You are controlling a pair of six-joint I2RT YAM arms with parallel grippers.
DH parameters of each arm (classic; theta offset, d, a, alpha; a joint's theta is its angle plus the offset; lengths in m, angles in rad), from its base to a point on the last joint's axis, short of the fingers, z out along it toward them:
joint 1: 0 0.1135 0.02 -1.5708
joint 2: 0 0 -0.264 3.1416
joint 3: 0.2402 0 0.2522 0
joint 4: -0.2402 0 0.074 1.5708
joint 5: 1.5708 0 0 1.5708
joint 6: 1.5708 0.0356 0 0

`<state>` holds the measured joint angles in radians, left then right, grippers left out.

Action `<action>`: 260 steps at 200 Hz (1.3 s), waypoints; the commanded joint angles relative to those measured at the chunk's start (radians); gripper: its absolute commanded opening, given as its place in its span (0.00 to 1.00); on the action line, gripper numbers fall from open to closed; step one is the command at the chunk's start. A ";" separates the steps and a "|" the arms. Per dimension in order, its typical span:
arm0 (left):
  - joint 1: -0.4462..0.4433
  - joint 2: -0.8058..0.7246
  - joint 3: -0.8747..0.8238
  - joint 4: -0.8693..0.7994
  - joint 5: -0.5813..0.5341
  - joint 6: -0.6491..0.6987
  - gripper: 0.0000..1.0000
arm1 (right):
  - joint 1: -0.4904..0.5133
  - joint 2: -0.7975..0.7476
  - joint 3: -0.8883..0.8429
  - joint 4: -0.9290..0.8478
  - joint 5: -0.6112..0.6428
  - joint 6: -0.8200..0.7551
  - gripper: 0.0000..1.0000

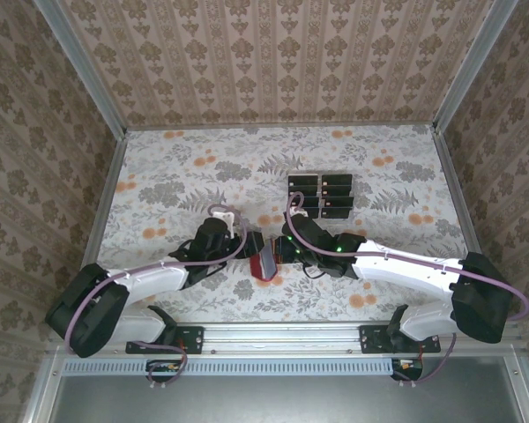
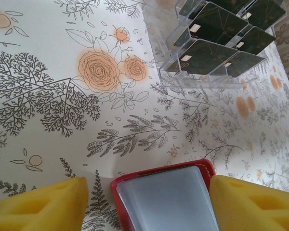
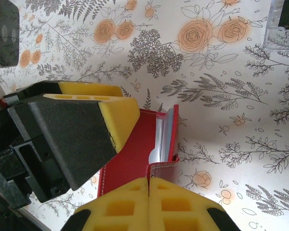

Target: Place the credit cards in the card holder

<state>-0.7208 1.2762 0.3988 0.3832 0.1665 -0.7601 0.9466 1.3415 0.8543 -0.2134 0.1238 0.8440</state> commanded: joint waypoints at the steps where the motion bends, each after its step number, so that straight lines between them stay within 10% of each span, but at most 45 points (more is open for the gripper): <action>1: -0.007 0.005 -0.025 -0.003 -0.034 0.005 0.57 | -0.009 -0.022 -0.034 0.004 0.027 0.024 0.00; 72: -0.007 -0.005 -0.058 -0.055 -0.101 0.007 0.28 | -0.035 -0.022 -0.156 0.046 0.055 0.065 0.00; 115: -0.008 -0.006 -0.056 -0.158 -0.158 0.023 0.38 | -0.066 -0.003 -0.224 0.067 0.066 0.093 0.00; 196: -0.012 -0.038 -0.001 -0.390 -0.269 0.062 0.55 | -0.084 -0.104 -0.126 -0.084 0.034 0.106 0.66; 260: -0.011 -0.112 0.162 -0.635 -0.287 0.166 0.66 | -0.082 -0.093 0.221 -0.277 0.000 0.074 0.76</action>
<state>-0.7280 1.2186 0.4831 -0.1123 -0.0990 -0.6636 0.8684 1.2491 0.9611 -0.3824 0.1436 0.9306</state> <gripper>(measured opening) 0.647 0.755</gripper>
